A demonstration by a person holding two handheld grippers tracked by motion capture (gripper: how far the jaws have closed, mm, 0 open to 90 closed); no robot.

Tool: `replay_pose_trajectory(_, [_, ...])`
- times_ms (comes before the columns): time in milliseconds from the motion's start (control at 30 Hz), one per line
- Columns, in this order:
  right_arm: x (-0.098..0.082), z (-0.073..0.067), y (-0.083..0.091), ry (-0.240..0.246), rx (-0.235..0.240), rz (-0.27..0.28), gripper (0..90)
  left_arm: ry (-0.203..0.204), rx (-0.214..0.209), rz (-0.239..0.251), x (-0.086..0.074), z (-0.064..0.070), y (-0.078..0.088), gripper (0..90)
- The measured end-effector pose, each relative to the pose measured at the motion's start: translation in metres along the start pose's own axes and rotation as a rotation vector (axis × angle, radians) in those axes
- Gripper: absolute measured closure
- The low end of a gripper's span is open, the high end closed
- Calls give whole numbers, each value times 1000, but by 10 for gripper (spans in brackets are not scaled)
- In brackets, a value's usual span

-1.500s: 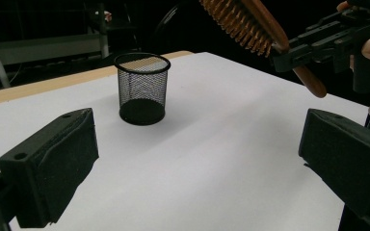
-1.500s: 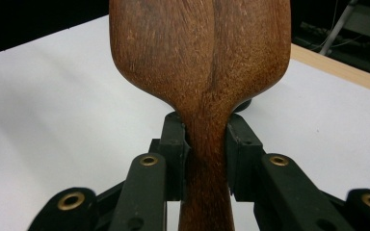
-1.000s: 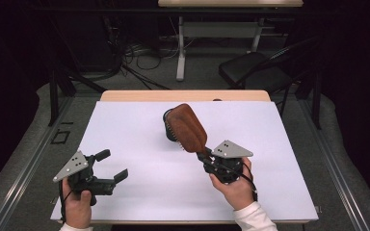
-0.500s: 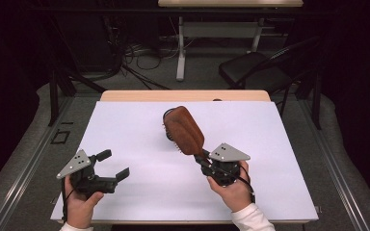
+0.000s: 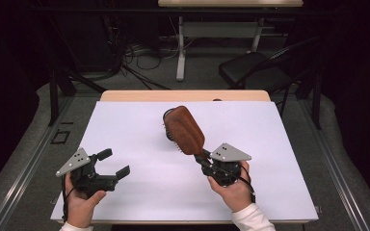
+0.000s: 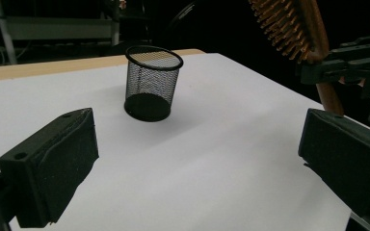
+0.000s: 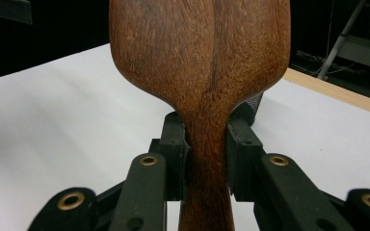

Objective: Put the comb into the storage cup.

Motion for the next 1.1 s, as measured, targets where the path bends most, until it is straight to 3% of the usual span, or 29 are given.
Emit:
replay_pose_trajectory(133, [0, 0, 1, -4, 1, 7, 724, 21, -6, -11, 2, 0, -1, 4])
replay_pose_trajectory(633, [1, 1, 3, -12, 7, 13, 723, 24, -11, -59, 10, 1, -10, 4])
replay_pose_trajectory(1100, [2, 2, 4, -14, -3, 12, 724, 48, -71, -71, 27, 6, -19, 4])
Point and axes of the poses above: each handheld gripper's, and its own axes: y roughly backward along the jaws, x roughly out of its top, z roughly to its right, the point moved 6 cm from there along -y, roughly forward along the jaws, and after that the axes turned 11 degrees about -y, right-handed, at the moved point
